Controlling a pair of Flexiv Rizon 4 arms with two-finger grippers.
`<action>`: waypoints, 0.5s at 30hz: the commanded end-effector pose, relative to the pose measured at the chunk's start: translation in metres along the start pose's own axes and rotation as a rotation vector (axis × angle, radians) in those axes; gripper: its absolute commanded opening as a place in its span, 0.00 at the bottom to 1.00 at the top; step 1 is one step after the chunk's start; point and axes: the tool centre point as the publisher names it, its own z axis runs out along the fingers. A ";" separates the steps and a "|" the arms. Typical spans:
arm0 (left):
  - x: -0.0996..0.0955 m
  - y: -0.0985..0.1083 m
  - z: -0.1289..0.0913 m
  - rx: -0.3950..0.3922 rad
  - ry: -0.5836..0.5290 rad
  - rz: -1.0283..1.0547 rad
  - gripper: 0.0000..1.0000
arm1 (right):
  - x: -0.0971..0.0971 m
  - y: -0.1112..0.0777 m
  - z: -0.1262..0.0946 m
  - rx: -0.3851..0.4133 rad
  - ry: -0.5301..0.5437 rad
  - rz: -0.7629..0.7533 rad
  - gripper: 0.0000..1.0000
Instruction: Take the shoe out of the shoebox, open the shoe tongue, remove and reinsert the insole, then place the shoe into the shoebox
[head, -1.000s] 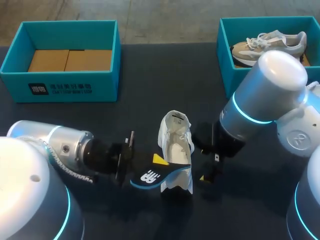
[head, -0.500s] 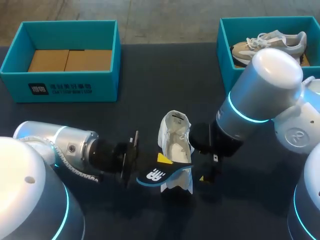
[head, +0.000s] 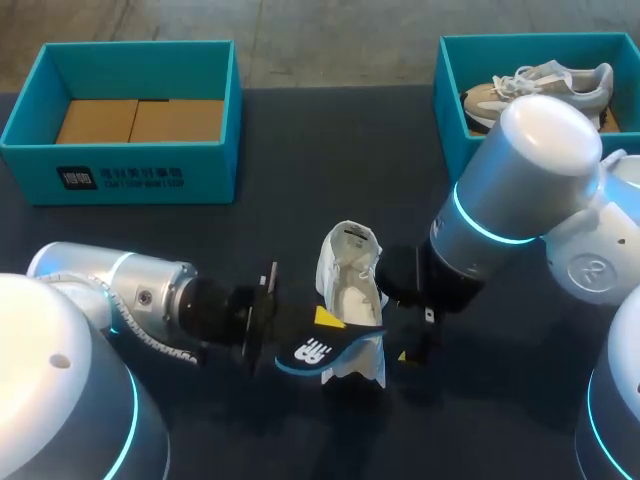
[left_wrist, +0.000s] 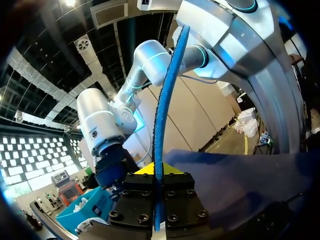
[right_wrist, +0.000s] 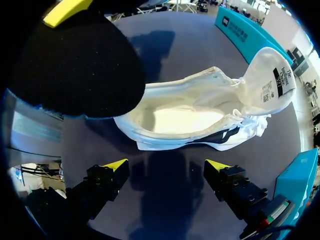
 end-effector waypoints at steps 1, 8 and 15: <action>0.001 0.006 -0.001 0.002 -0.010 -0.014 0.00 | 0.001 0.001 0.002 0.003 -0.004 0.001 1.00; -0.002 0.014 -0.004 -0.007 -0.025 -0.034 0.00 | 0.001 0.001 0.002 0.003 -0.004 0.001 1.00; -0.004 0.025 -0.008 -0.027 -0.039 -0.051 0.00 | 0.001 0.001 0.002 0.003 -0.004 0.001 1.00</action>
